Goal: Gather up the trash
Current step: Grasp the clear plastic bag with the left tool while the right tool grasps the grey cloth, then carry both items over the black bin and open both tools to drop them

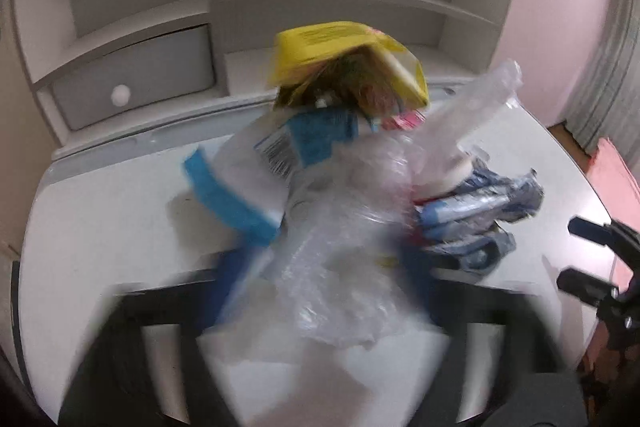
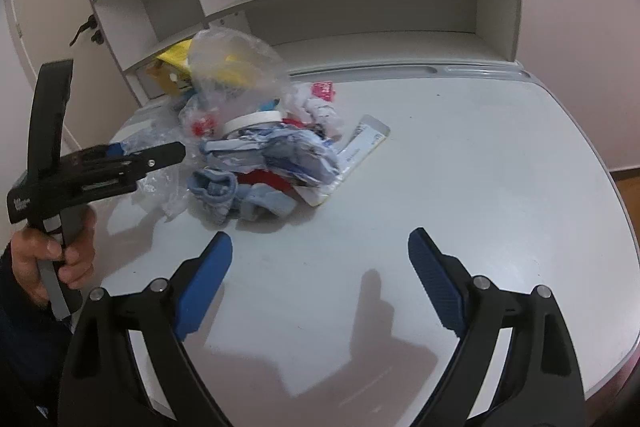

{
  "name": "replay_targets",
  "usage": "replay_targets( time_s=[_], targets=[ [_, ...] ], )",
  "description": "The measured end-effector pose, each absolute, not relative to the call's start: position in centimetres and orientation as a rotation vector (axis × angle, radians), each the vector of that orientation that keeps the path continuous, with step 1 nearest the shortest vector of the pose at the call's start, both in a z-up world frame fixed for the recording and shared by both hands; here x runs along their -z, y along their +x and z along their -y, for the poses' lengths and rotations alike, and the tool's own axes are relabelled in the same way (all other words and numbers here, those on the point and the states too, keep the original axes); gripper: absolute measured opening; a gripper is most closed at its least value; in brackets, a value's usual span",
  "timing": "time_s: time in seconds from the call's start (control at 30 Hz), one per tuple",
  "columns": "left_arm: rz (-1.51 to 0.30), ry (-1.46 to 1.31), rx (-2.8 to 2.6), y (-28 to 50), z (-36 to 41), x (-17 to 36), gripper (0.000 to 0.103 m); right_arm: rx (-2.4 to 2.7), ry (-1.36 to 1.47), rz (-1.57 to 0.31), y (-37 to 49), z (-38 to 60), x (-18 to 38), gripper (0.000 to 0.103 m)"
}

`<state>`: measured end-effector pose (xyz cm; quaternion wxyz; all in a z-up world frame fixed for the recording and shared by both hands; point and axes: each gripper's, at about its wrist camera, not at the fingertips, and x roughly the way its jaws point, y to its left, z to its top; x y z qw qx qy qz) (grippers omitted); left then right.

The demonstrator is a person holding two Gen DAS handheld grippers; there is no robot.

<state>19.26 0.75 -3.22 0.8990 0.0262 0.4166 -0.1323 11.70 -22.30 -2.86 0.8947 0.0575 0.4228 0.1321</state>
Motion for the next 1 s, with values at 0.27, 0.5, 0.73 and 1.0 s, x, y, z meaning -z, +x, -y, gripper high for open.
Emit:
replay_targets(
  time_s=[0.27, 0.5, 0.73, 1.0],
  targets=[
    [-0.866, -0.025, 0.309, 16.1, -2.4, 0.0, 0.007, -0.312, 0.117, -0.880, 13.2, 21.6, 1.7, 0.086],
    [-0.792, 0.006, 0.315, 12.9, -4.2, -2.6, 0.007, -0.327, 0.042, -0.914, 17.4, 19.9, 1.9, 0.086],
    [-0.804, -0.042, 0.256, 13.5, -6.3, -2.5, 0.008, -0.339, 0.030, -0.956, 19.0, 18.7, 3.0, 0.040],
    [-0.817, -0.041, 0.255, 13.2, -5.0, -2.4, 0.007, -0.333, 0.079, -0.806, 14.0, 20.3, -0.7, 0.036]
  ],
)
